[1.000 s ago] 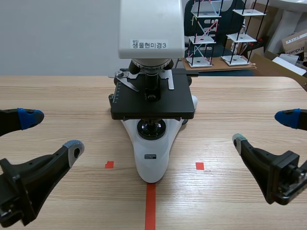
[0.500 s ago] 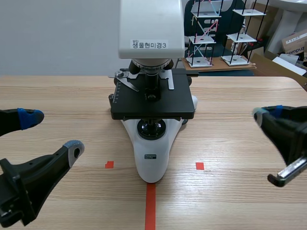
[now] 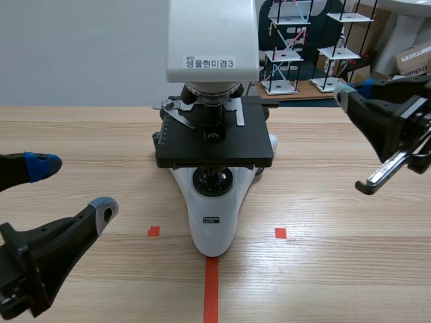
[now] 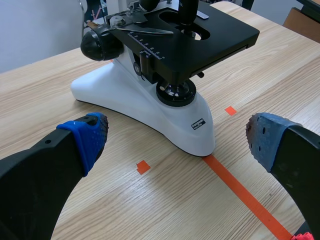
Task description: Point at the revolving nosepiece
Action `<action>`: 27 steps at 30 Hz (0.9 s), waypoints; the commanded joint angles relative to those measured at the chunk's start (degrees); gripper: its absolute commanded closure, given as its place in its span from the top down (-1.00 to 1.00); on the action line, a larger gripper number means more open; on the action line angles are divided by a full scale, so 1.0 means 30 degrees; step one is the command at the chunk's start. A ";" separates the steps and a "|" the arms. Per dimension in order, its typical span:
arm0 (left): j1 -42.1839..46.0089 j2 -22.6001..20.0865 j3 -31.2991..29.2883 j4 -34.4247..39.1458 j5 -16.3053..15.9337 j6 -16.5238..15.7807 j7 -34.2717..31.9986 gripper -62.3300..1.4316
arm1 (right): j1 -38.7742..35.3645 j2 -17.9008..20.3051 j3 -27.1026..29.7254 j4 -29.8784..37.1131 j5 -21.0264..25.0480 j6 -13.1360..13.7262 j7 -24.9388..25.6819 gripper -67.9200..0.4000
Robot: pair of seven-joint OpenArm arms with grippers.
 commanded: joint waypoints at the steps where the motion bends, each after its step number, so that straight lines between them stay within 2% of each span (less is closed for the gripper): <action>1: 0.0000 0.0044 -0.0124 0.0211 -0.0117 -0.0022 -0.0204 0.87 | 0.0787 0.0058 -0.0444 -0.0270 0.0058 0.0131 0.0197 -0.99; 7: 0.0000 0.0044 -0.0124 0.0211 -0.0117 -0.0022 -0.0204 0.87 | 0.3228 0.0051 -0.2215 -0.1756 -0.1056 0.1501 0.1268 -0.99; 11: 0.0000 0.0044 -0.0124 0.0211 -0.0117 -0.0022 -0.0204 0.87 | 0.4539 0.0044 -0.3300 -0.2783 -0.1872 0.1530 0.1741 -0.99; 15: 0.0000 0.0044 -0.0124 0.0211 -0.0117 -0.0022 -0.0204 0.87 | 0.5960 0.0036 -0.4320 -0.4124 -0.2018 0.1530 0.2018 -0.99; 22: 0.0000 0.0044 -0.0124 0.0211 -0.0117 -0.0022 -0.0197 0.87 | 0.7737 -0.0197 -0.5333 -0.6047 -0.3045 0.1719 0.3614 -0.99; 25: 0.0000 0.0044 -0.0124 0.0211 -0.0117 -0.0022 -0.0204 0.87 | 0.8145 -0.0590 -0.5333 -0.6419 -0.3184 0.3038 0.4058 -0.99; 27: 0.0000 0.0044 -0.0124 0.0211 -0.0109 -0.0022 -0.0204 0.87 | 0.8255 -0.0831 -0.5333 -0.6441 -0.3504 0.3541 0.4313 -0.99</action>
